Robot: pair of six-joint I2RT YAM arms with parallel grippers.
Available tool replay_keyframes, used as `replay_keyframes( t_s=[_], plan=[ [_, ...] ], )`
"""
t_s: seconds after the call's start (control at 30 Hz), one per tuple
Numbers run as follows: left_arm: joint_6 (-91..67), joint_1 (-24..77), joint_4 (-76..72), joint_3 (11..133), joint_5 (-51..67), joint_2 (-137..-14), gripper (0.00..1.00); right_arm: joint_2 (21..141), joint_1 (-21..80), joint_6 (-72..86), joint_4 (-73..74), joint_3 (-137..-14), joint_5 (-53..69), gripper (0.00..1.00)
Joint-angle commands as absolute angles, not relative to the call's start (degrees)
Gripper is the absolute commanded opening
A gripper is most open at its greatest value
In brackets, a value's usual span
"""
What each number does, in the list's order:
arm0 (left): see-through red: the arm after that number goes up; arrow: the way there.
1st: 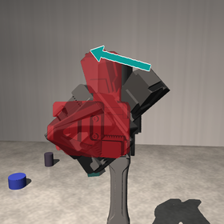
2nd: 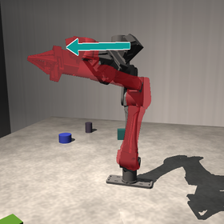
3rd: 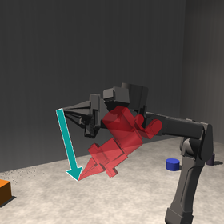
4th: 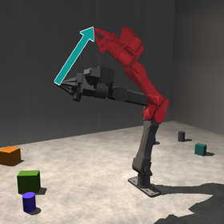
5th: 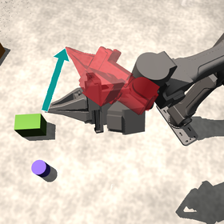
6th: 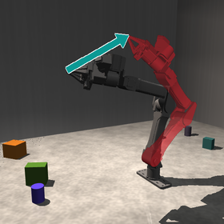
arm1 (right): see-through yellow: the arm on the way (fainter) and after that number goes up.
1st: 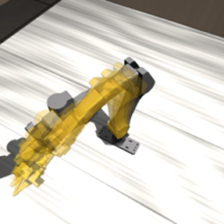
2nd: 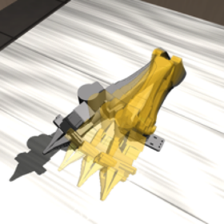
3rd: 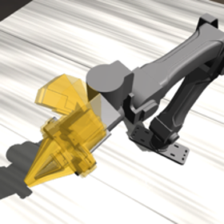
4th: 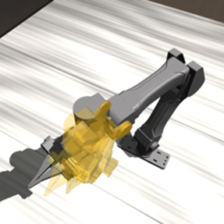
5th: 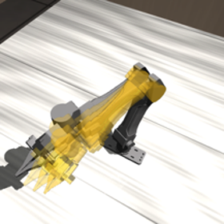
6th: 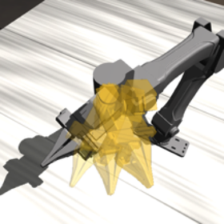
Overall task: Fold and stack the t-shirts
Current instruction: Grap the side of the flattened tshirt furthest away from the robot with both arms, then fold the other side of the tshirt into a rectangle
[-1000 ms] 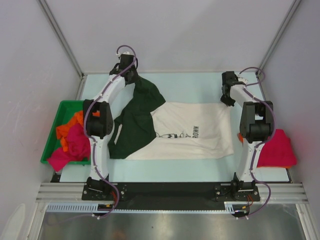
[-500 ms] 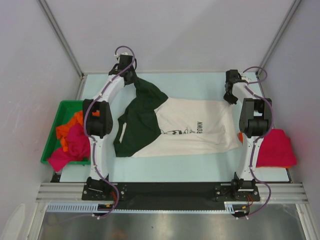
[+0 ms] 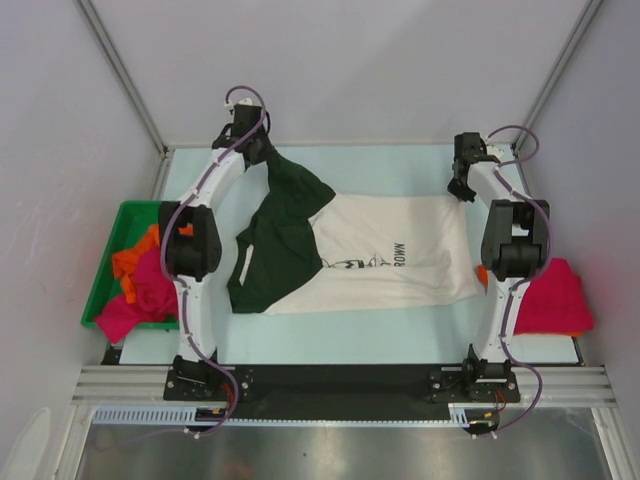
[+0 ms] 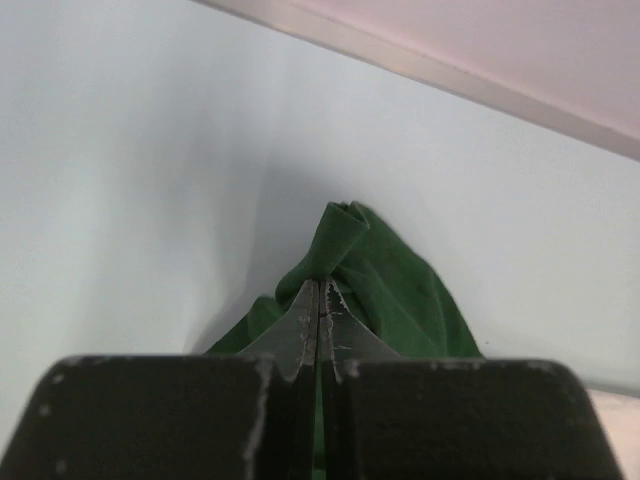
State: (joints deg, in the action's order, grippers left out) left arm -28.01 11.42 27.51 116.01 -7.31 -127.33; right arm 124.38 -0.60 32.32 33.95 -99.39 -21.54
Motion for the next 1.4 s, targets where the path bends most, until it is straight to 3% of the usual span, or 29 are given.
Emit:
replay_keyframes(
  t_s=[0.0,0.7,1.37],
  plan=[
    [-28.39,11.69,25.05,113.56,-7.47,-117.35,0.00,115.68,1.67,30.94,31.65,-97.22,-23.81,0.00],
    [-29.27,11.95,22.15,83.42,-9.14,-90.89,0.00,93.79,2.99,33.13,33.22,-73.58,-29.27,0.00],
    [-30.41,11.51,24.43,64.61,-14.59,-72.52,0.00,82.28,2.20,36.04,37.62,-62.68,-32.61,0.00]
  ],
)
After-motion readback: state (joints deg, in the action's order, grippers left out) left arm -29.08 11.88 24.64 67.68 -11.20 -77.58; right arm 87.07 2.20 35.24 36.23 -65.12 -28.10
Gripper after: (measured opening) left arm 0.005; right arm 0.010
